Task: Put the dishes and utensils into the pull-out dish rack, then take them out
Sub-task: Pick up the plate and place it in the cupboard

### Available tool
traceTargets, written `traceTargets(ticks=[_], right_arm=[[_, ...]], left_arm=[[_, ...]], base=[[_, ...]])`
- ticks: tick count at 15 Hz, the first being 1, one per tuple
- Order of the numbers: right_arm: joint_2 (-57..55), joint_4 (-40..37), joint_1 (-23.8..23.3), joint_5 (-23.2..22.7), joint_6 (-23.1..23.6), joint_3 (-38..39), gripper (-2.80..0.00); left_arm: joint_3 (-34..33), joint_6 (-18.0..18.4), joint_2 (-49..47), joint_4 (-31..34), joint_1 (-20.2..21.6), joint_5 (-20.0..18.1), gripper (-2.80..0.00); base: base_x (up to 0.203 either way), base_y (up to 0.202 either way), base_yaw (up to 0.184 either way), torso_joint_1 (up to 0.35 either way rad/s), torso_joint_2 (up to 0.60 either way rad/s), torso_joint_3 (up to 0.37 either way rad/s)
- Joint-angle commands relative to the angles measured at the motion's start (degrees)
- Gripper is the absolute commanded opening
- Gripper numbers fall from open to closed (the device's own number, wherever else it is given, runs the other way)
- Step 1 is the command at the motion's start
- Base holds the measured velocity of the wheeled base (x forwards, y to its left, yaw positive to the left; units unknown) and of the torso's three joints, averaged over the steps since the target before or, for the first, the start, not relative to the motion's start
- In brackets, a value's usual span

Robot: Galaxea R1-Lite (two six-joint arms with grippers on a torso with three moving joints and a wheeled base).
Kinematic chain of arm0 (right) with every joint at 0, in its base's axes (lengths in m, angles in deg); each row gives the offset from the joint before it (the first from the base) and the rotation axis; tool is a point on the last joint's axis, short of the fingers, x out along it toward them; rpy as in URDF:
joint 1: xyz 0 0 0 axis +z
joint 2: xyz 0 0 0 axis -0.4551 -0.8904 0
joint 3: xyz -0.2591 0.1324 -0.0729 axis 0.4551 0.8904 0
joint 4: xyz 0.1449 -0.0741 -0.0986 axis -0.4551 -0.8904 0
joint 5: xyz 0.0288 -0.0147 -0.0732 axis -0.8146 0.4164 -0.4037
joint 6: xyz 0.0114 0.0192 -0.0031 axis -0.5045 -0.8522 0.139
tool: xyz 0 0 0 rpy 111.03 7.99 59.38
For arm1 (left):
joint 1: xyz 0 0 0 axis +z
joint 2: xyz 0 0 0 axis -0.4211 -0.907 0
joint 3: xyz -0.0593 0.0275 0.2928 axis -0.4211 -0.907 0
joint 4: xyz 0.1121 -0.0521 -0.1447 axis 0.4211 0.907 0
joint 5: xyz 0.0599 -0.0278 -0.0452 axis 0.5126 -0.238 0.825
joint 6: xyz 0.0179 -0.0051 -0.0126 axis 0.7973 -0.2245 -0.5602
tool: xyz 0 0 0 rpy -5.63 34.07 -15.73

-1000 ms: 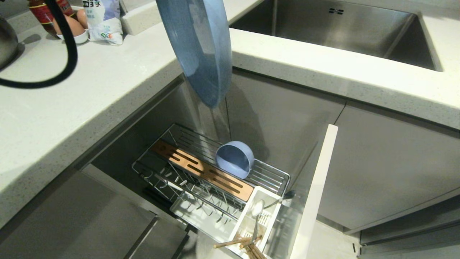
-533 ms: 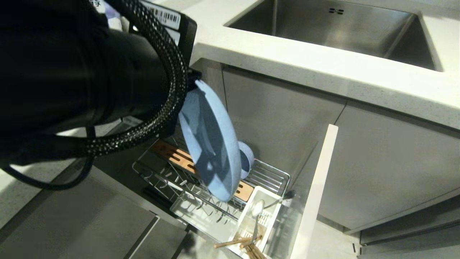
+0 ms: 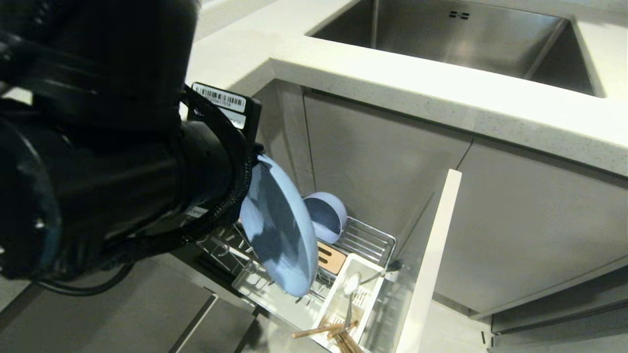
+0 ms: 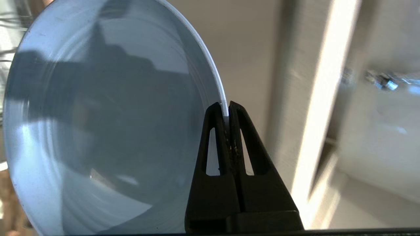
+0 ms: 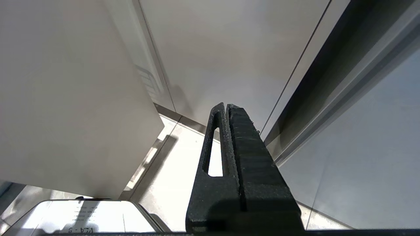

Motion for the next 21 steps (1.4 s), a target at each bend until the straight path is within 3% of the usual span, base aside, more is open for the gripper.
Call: traceTargets(ticks=[1, 3, 7, 9, 21], right_arm=[[0.0, 0.0, 0.0, -0.02, 0.0, 0.0, -2.8], [0.0, 0.0, 0.0, -0.02, 0.0, 0.0, -2.8], [0.0, 0.0, 0.0, -0.02, 0.0, 0.0, -2.8], [0.0, 0.0, 0.0, 0.02, 0.0, 0.0, -2.8], [0.0, 0.0, 0.0, -0.02, 0.0, 0.0, -2.8]], left_arm=[[-2.8, -2.07, 0.3, -0.17, 2.24, -0.85, -2.8], [-5.25, -3.37, 0.28, -2.2, 3.51, -2.07, -2.8], [-12.87, -3.3, -0.05, -14.98, 6.13, -3.05, -2.8], [-15.16, -3.28, -0.64, -17.52, 6.74, -3.16, -2.8], [-21.83, -5.44, -0.36, -20.68, 10.25, -5.85, -2.8]], base=[[0.0, 0.0, 0.0, 0.0, 0.0, 0.0], [0.0, 0.0, 0.0, 0.0, 0.0, 0.0], [0.0, 0.0, 0.0, 0.0, 0.0, 0.0], [0.0, 0.0, 0.0, 0.0, 0.0, 0.0], [0.0, 0.0, 0.0, 0.0, 0.0, 0.0]])
